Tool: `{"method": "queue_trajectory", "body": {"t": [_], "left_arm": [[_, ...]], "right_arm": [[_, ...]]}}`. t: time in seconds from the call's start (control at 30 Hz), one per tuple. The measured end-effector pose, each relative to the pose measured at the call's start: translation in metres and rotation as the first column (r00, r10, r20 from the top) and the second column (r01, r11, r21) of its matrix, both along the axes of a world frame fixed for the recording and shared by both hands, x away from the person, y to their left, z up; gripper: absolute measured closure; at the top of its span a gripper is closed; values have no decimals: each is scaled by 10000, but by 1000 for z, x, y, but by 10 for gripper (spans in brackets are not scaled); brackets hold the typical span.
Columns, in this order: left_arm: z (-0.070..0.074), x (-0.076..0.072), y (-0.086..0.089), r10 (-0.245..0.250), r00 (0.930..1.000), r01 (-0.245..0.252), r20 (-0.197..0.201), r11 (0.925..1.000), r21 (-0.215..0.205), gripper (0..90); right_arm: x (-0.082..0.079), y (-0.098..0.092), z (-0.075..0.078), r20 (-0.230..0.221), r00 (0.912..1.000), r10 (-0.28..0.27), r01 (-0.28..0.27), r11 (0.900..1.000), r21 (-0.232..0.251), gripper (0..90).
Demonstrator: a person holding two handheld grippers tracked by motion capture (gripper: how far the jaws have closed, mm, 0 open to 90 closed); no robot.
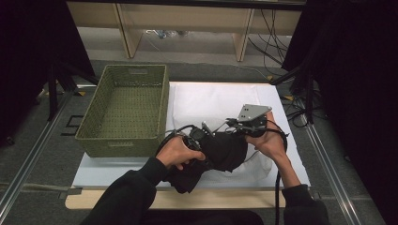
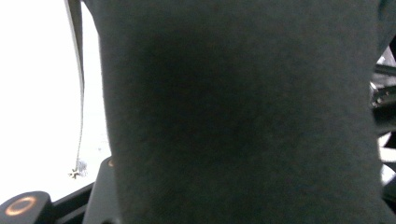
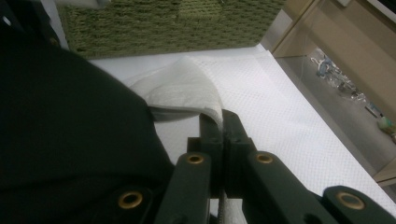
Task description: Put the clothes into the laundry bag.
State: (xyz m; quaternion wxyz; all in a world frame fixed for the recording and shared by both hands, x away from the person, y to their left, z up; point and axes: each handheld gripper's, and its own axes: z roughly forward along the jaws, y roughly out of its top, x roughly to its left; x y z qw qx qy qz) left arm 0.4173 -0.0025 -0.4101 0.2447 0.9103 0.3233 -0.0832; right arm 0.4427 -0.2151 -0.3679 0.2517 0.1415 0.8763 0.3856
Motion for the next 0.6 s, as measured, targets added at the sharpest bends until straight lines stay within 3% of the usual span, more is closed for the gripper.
{"method": "queue_trajectory", "body": {"t": [0.07, 0.13, 0.27, 0.33, 0.4, 0.6], "left_arm": [[-11, 0, -2, 413, 9990, -409, 182, 9989, -210, 436], [-18, 0, -2, 503, 9979, -489, 412, 9982, -348, 354], [-21, -10, 1, 431, 9953, -385, 867, 9978, -545, 275], [-18, -15, 3, 545, 9936, -475, 994, 9963, -721, 237], [-15, -18, 7, 510, 9915, -405, 1201, 9952, -885, 221], [6, -33, 19, 302, 9819, -76, 1869, 9927, -1208, 177]], "right_arm": [[0, 0, -1, -84, 10000, -42, 42, 10000, -10, 899], [1, 0, -3, -35, 10000, 13, -13, 10000, -92, 900], [2, -1, -4, -51, 10000, 61, -61, 9999, -115, 899], [0, -2, -4, -273, 9994, -227, 226, 9997, -21, 900], [2, -2, -5, -78, 10000, 31, -32, 9999, -115, 900], [3, -2, -7, -129, 9999, 12, -14, 9999, -145, 899]]}}
